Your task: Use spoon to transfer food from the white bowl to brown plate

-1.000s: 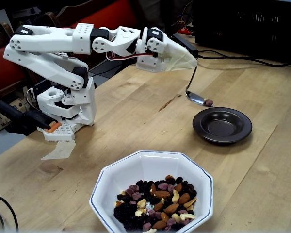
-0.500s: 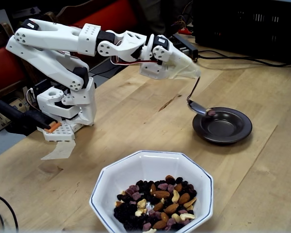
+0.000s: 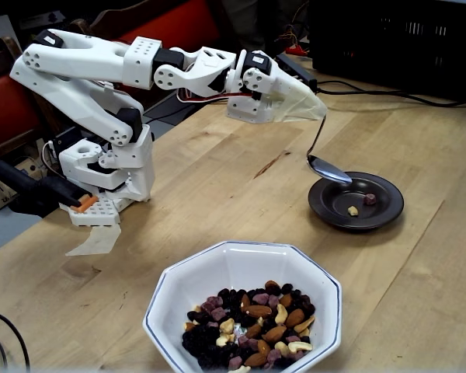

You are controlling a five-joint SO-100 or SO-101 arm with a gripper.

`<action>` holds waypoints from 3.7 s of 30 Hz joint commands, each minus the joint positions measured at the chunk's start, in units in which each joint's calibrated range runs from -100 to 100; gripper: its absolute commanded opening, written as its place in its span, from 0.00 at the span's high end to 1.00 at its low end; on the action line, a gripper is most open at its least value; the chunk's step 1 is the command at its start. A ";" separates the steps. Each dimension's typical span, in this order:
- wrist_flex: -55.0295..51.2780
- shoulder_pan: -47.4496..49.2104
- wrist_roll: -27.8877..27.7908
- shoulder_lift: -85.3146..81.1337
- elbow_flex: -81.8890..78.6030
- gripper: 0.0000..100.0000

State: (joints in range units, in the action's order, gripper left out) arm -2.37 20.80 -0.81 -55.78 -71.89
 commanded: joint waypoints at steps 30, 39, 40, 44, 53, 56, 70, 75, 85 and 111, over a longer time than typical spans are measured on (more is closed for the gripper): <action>0.87 -16.43 0.00 -1.35 3.92 0.98; -0.48 -22.06 -0.05 -12.90 1.97 0.98; -1.43 -22.58 -0.05 -14.36 1.18 0.98; -5.54 -23.91 -0.05 -19.41 -0.59 0.98; -16.45 -24.06 0.24 -30.10 -1.12 0.98; -18.66 -24.06 0.29 -33.87 -1.21 0.98; -25.77 -24.06 0.29 -40.97 -1.30 0.97; -26.33 -24.06 0.29 -42.00 -1.30 0.97; -26.33 -24.06 0.00 -42.00 -1.30 0.97; -26.33 -23.54 0.10 -42.09 -1.39 0.97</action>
State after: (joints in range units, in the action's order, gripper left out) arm -28.78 -2.85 -0.81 -97.42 -73.91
